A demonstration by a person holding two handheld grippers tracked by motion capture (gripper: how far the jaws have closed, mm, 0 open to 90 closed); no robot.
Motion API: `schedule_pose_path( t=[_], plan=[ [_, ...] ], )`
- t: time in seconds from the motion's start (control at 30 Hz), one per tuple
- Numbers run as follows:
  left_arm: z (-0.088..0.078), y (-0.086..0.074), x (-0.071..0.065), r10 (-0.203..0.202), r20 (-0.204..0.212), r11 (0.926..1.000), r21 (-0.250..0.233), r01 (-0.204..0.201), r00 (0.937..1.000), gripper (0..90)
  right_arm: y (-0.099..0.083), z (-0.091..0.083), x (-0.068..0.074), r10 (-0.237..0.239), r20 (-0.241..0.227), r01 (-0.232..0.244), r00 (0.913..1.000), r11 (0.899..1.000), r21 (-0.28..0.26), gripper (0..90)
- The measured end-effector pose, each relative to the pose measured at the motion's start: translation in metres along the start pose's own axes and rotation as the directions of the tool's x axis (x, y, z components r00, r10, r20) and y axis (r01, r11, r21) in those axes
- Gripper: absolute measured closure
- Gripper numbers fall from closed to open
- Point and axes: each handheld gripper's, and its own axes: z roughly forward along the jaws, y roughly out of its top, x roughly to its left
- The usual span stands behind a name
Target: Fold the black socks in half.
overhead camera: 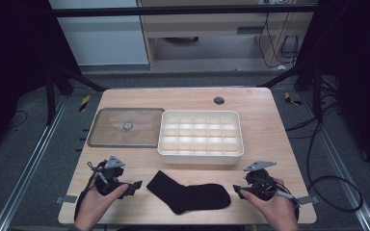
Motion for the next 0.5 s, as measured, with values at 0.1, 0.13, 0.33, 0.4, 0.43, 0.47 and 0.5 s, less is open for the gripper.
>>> schedule_pose_path(
  t=[0.1, 0.13, 0.33, 0.4, 0.43, 0.47, 0.5],
  plan=[
    [0.000, 0.010, -0.012, 0.044, 0.014, 0.9984, 0.036, -0.044, 0.9989, 16.8, 0.008, -0.004, 0.009, -0.008, -0.048, 0.009, 0.9988, 0.999, 0.031, 50.9],
    [0.001, 0.016, -0.020, 0.062, 0.031, 0.9967, 0.051, -0.064, 0.9976, 17.7, 0.013, -0.002, 0.015, -0.013, -0.071, 0.017, 0.9974, 0.998, 0.062, 54.2],
    [0.011, 0.028, -0.034, 0.107, 0.052, 0.9903, 0.084, -0.111, 0.9929, 25.6, 0.020, 0.015, 0.027, -0.017, -0.104, 0.031, 0.9944, 0.991, 0.132, 65.2],
    [0.015, 0.032, -0.037, 0.113, 0.057, 0.9887, 0.093, -0.118, 0.9920, 27.6, 0.020, 0.022, 0.033, -0.012, -0.108, 0.029, 0.9940, 0.987, 0.156, 66.3],
    [0.017, 0.034, -0.038, 0.119, 0.054, 0.9871, 0.102, -0.124, 0.9915, 27.6, 0.020, 0.022, 0.033, -0.012, -0.108, 0.029, 0.9940, 0.987, 0.156, 66.3],
    [0.018, 0.036, -0.038, 0.126, 0.050, 0.9856, 0.108, -0.130, 0.9908, 28.5, 0.021, 0.024, 0.035, -0.013, -0.110, 0.031, 0.9939, 0.986, 0.162, 64.4],
    [0.018, 0.037, -0.039, 0.130, 0.047, 0.9847, 0.110, -0.135, 0.9904, 29.2, 0.022, 0.025, 0.037, -0.024, -0.110, 0.042, 0.9937, 0.986, 0.164, 62.0]
  ],
)
